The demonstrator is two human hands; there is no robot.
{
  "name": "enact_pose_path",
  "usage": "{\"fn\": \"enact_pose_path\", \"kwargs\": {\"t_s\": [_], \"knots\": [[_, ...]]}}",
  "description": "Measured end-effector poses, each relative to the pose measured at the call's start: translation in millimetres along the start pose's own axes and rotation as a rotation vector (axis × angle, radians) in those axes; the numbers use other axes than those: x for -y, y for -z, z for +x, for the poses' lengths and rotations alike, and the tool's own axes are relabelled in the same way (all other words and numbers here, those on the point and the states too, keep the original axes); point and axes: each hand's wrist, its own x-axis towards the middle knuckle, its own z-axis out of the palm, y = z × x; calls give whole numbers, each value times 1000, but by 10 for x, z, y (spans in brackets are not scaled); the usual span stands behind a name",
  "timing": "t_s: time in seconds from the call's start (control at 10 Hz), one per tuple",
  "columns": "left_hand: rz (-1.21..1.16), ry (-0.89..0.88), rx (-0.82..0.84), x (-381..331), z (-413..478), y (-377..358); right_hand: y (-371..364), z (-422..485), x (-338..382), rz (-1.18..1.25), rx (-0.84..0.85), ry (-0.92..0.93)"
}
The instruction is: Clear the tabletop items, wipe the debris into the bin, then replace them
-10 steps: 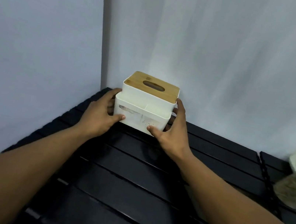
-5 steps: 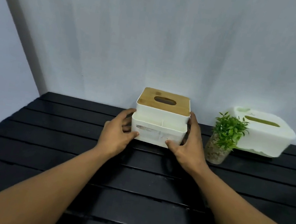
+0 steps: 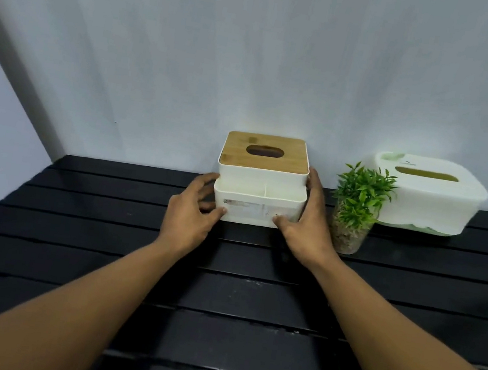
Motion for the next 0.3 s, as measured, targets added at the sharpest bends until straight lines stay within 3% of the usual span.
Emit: {"fn": "enact_pose_path", "kwargs": {"t_s": [0.3], "knots": [[-14,76,-3,-37,-136,-24,-65,-186,51,6,-40,-129]]}}
